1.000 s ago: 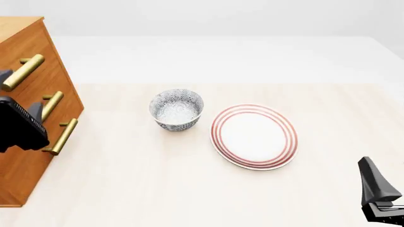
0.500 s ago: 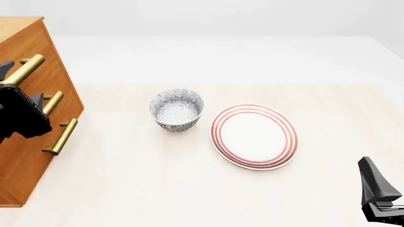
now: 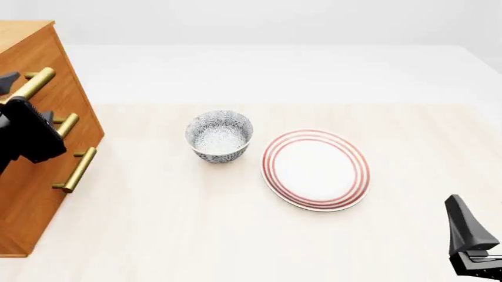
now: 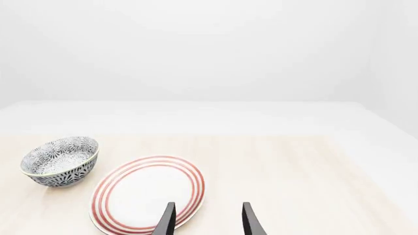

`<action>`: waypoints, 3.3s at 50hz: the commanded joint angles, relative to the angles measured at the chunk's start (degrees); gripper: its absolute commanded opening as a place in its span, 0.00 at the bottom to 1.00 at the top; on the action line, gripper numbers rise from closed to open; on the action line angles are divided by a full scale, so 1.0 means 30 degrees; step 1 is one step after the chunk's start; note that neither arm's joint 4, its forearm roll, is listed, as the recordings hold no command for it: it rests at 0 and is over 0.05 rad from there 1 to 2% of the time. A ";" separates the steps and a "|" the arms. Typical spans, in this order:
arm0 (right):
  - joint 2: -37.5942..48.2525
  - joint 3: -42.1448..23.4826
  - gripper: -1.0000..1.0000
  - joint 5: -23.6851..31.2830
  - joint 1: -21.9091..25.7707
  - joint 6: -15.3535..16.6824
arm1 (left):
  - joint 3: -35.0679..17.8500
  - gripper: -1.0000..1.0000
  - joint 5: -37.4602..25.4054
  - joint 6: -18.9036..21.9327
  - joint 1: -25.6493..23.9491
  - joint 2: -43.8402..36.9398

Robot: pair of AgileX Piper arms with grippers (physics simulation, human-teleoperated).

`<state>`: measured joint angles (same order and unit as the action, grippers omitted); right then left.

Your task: Open the top drawer of the cabinet.

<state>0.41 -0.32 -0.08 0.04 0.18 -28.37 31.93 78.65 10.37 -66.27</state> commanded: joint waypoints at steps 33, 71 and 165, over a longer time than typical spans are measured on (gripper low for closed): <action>0.0001 0.0018 1.00 -0.0008 -0.0002 -0.0051 | 0.0273 1.00 0.0193 -0.0673 0.1975 -0.0237; 0.0000 0.0019 1.00 -0.0008 -0.0005 -0.0059 | 0.1270 0.00 -0.0318 0.0193 0.1157 0.1534; 0.0002 0.0018 1.00 -0.0007 -0.0007 -0.0055 | 0.0136 0.00 0.0225 0.1291 -0.4603 -0.0158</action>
<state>0.41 -0.32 -0.09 0.04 0.18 -27.01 32.98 83.25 -1.34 -66.29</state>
